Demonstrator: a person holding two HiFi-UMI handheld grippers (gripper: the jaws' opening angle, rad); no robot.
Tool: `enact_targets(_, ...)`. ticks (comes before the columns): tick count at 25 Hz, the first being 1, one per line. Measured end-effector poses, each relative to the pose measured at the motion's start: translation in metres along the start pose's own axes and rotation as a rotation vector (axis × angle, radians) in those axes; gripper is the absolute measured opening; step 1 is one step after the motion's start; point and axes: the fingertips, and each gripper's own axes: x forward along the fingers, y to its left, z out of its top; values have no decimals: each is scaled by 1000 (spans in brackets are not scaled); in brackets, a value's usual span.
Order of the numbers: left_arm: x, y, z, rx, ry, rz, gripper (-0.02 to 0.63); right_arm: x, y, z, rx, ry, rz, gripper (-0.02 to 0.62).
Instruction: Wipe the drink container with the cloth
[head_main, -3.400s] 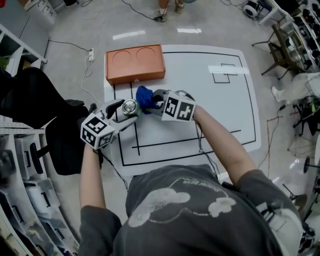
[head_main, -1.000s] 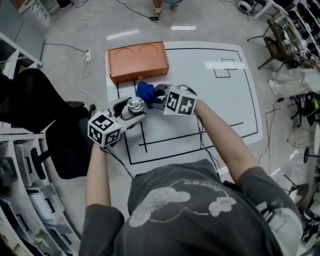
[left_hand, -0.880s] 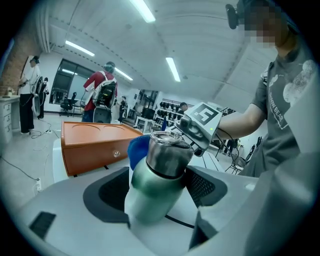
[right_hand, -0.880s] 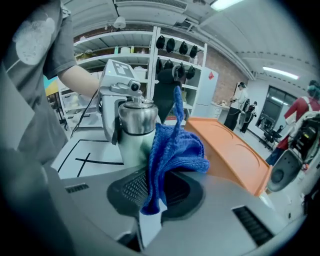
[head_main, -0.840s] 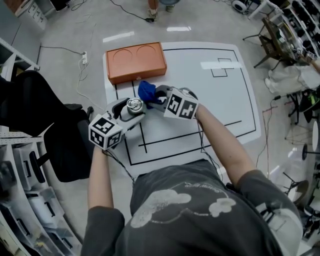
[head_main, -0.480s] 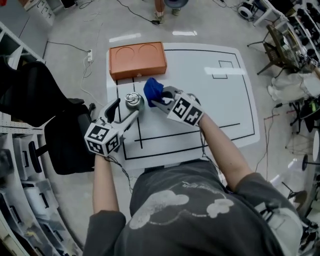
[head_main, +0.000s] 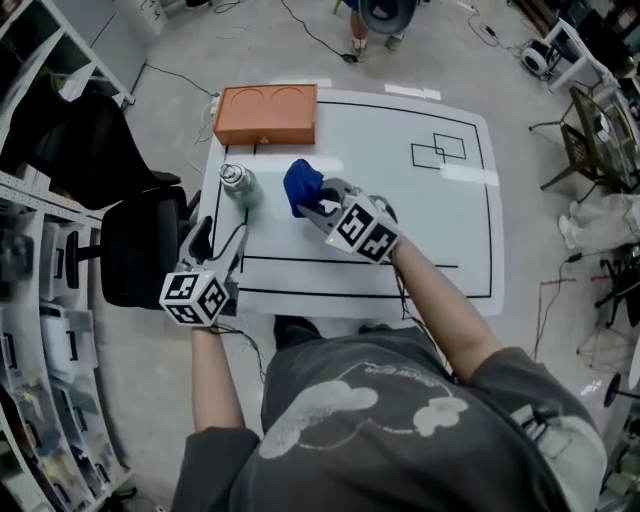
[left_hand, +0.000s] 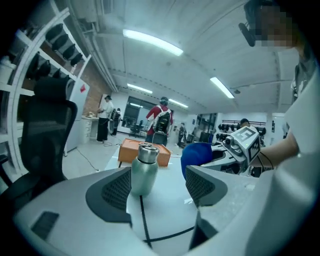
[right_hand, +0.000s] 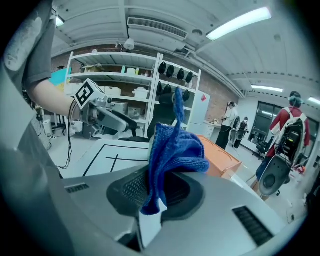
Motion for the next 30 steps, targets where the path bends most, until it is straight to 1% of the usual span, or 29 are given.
enact_targets(4,-18,-39,-16,-32,-22,85,316,-27,20,-15,-15,-26,50,43)
enact_targets(9,-49,-90,-35,-35,-65,229,196,-63,52,-33,-60,-56,118,43)
enact_targets(12,-69,-123,-51,-40,-59,310,138,-88,70,-43,-80,-75,145,43)
enact_targets(14,-82,-145,-64,-41,-49,349,109,-103,81,-51,-87,-82,162,43)
enact_targets(18,-107,-181,-78,-64,-65,401,66,-124,102,-63,-73,-83,201,43)
enact_targets(21,-124,-201,-86,-66,-72,435,43,-130,116,-66,-64,-93,229,43)
enact_targets(25,-144,-213,-104,-79,-67,468,29,-130,132,-68,-47,-106,252,43)
enact_targets(30,-174,-223,-128,-127,-83,518,26,-130,154,-78,-55,-94,286,43)
